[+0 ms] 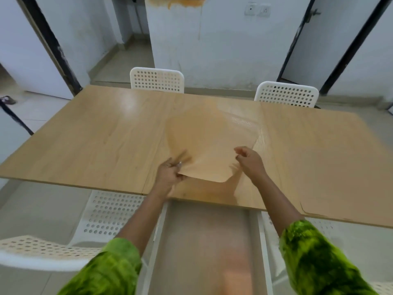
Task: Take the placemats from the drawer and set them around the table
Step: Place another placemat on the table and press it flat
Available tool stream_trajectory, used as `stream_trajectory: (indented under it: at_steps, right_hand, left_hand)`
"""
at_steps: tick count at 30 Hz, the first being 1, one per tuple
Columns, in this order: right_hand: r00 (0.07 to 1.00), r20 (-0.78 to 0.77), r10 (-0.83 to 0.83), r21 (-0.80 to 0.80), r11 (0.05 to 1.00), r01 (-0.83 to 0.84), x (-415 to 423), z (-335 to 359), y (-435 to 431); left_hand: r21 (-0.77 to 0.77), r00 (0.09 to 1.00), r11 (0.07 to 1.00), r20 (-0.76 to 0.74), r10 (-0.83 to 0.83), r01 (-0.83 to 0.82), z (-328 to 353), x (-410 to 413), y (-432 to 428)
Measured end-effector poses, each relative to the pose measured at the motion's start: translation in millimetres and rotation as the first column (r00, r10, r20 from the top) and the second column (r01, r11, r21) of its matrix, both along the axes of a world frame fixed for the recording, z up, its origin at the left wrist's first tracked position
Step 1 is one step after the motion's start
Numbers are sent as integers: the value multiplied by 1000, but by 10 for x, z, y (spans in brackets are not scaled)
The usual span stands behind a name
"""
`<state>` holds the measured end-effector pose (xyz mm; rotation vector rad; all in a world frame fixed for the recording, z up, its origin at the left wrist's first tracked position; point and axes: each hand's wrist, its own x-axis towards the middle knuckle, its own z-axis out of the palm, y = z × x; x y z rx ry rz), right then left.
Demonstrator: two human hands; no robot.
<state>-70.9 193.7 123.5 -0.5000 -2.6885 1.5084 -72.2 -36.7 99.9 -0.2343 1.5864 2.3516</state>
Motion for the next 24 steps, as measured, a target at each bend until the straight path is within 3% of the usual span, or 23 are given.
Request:
stream_trajectory:
  at_steps: [4,9,15,19,24]
  right_hand:
    - [999,47,-1,122,992,-5,-233,179,74]
    - [984,178,-1,179,983,-31,-376,223,-120]
    - [980,197,10,-153,988,21,-175,282,-947]
    - [990,128,-61,-524,843,120,67,193,-1618]
    - [979,40,-200,-645,743,179,176,161,-2484]
  left_hand:
    - [61,998,998,-57,29,-25,291,135,-819]
    - [2,996,1000,-85,15,-15,554,326,-1785]
    - [-81,995,997,-101,14,-22,706,541,-2967]
    - [-143,990,983,-101,99,-113,723,579,-3769]
    - [-142,981,976,-129,145,-163,787,518,-4574]
